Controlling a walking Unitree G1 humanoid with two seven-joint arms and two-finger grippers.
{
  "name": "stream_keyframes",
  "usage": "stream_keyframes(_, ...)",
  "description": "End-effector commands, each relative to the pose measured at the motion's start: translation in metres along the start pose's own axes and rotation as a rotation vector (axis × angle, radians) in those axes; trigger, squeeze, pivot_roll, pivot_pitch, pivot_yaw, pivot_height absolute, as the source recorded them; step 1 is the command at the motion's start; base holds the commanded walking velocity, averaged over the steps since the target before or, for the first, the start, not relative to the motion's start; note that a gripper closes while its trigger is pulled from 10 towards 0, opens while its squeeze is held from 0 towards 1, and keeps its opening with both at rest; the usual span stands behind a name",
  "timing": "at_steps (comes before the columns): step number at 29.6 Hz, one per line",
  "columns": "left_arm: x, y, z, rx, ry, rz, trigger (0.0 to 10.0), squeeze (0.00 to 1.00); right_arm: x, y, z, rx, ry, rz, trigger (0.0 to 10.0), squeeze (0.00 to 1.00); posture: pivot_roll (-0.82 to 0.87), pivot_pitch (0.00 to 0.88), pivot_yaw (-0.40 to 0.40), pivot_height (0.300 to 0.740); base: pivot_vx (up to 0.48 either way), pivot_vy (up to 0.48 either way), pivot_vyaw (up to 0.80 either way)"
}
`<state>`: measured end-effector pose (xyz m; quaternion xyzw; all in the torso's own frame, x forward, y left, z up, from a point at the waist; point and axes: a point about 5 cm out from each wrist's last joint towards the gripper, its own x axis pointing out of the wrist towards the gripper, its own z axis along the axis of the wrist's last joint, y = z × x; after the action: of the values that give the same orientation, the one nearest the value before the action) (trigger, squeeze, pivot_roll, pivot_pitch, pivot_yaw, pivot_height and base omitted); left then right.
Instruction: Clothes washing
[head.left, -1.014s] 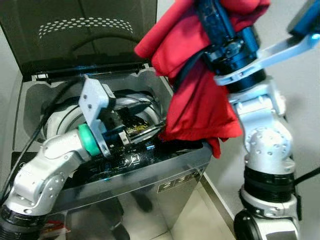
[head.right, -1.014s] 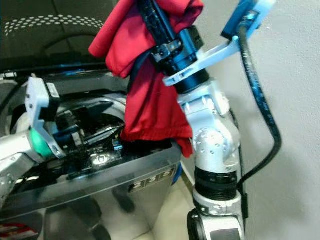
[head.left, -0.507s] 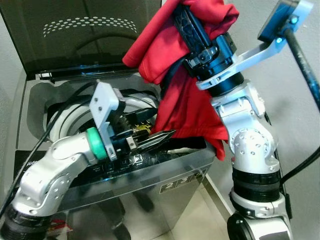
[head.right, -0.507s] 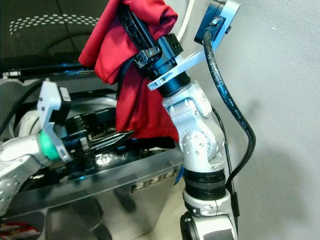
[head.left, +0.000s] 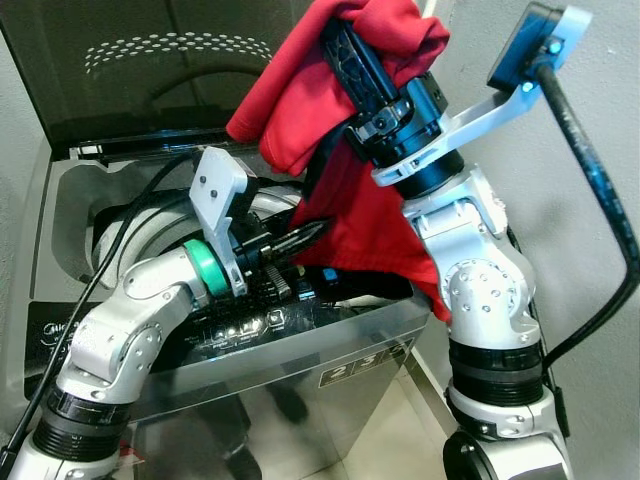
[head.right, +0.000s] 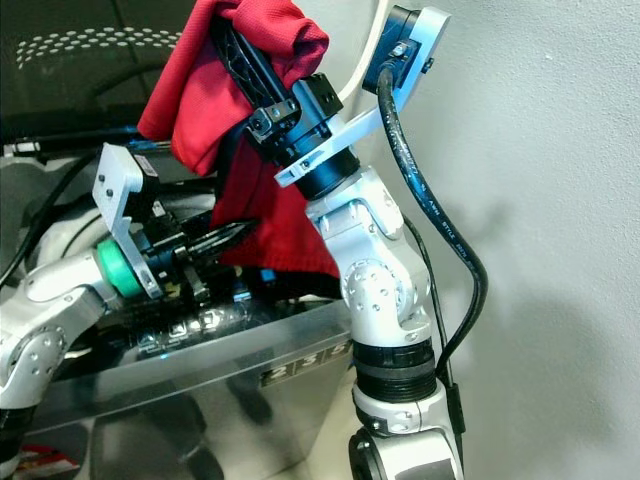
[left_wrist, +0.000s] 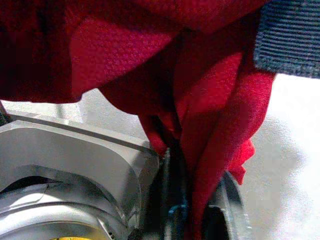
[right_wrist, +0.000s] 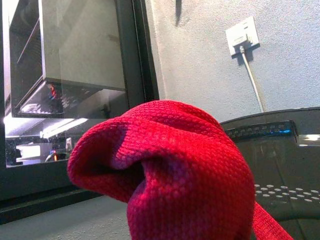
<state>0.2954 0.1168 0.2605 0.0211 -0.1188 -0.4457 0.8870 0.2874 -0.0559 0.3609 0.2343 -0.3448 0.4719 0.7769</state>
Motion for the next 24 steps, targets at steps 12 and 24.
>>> stream_keyframes(12, -0.017, 0.087, 0.020, 0.219, -0.017, 0.738, 10.0, 0.00, -0.011, -0.014, -0.011, -0.215, 0.095, -0.059, 10.0, 0.00, 0.14, 0.011, 0.016, 0.740, 0.000, 0.000, 0.00)
stream_keyframes(24, -0.105, 0.154, 0.064, 0.494, 0.029, 1.539, 10.0, 0.00, -0.037, -0.032, -0.103, -0.659, 0.551, -0.142, 10.0, 0.00, 0.14, 0.014, 0.016, 0.740, 0.000, 0.000, 0.00)
